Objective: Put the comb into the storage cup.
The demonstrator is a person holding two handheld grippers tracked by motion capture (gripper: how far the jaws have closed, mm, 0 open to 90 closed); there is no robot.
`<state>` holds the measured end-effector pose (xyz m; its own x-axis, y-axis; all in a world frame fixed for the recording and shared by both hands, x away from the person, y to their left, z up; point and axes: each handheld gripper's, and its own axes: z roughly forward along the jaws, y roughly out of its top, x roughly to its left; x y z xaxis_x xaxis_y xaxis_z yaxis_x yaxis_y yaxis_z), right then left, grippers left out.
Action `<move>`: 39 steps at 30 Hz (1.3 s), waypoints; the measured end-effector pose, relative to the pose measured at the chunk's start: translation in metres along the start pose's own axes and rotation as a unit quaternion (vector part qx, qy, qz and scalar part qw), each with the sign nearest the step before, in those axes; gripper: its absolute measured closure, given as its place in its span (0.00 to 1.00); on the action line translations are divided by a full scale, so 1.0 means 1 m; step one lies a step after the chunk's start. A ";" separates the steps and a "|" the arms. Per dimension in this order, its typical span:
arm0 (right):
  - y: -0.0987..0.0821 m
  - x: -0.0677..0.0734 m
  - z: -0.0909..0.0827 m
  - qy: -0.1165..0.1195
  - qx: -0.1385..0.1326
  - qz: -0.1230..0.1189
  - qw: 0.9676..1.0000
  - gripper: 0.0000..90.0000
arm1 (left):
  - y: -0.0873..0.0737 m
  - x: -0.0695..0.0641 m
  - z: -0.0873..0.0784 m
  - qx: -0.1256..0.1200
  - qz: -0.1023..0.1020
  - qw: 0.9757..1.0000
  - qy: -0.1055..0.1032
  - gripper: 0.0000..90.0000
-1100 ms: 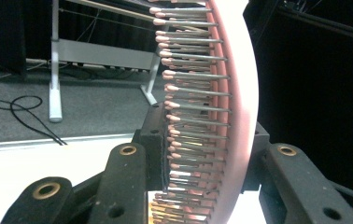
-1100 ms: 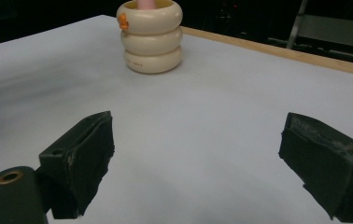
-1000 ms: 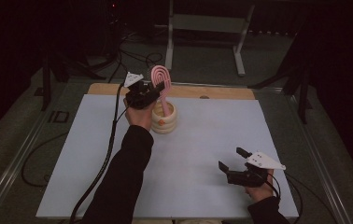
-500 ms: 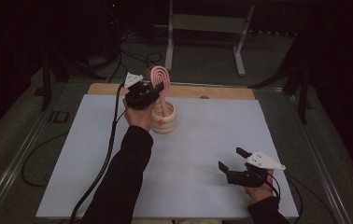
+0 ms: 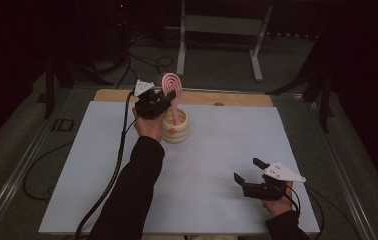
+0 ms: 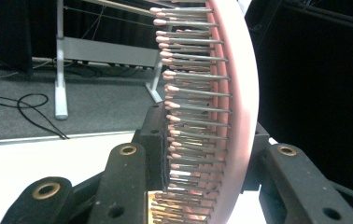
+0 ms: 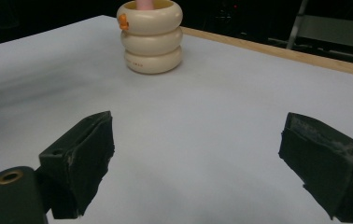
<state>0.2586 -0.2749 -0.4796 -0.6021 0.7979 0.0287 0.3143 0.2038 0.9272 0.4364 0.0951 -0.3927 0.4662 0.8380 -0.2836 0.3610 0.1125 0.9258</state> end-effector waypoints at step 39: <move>0.000 0.001 0.001 0.003 0.002 -0.001 1.000 0.11 | -0.015 0.001 0.006 0.007 -0.010 1.000 0.004 0.72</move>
<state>0.2590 -0.2737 -0.4804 -0.6071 0.7941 0.0294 0.3156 0.2069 0.9261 0.4365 0.0914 -0.4082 0.4525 0.8396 -0.3004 0.3820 0.1219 0.9161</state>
